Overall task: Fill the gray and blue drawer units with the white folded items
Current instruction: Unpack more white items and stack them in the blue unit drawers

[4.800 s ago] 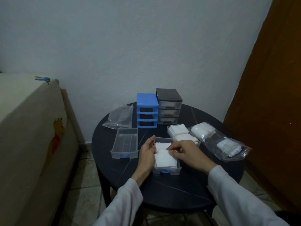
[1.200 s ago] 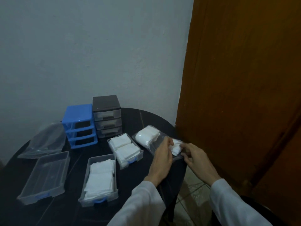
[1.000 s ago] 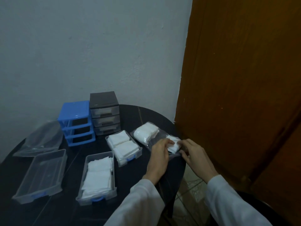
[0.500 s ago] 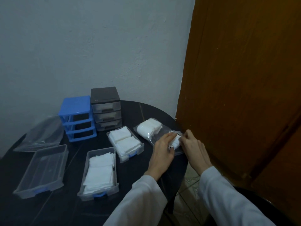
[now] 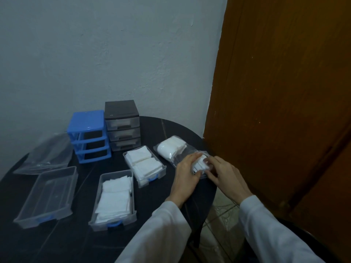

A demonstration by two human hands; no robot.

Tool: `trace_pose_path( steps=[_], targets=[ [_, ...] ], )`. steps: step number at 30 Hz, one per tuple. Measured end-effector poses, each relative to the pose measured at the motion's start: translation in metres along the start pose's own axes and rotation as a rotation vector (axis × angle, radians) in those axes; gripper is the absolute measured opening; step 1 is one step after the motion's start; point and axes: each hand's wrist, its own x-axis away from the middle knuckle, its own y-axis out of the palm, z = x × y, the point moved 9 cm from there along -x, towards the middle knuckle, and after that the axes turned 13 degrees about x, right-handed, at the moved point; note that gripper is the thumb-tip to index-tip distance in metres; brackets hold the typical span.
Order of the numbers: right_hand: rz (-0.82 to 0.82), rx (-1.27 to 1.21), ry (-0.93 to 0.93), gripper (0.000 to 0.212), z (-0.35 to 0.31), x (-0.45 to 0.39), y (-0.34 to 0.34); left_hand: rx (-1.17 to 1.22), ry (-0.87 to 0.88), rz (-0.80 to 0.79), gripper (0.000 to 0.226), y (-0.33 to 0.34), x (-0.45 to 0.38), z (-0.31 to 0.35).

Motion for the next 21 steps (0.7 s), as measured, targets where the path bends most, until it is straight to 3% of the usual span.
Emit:
trace_pose_path(
  steps=[12, 17, 21],
  targets=[
    [0.086, -0.08, 0.073, 0.014, 0.003, 0.0, -0.009, 0.044, -0.006, 0.042, 0.049, -0.003, -0.001, -0.003],
    [0.039, 0.06, 0.011, 0.033, -0.004, -0.001, -0.003, 0.083, -0.015, 0.036, 0.053, -0.003, -0.001, -0.003],
    [0.099, 0.103, -0.003, 0.023, -0.007, -0.001, -0.007, 0.078, -0.023, 0.031, 0.052, -0.002, -0.001, -0.004]
  ],
)
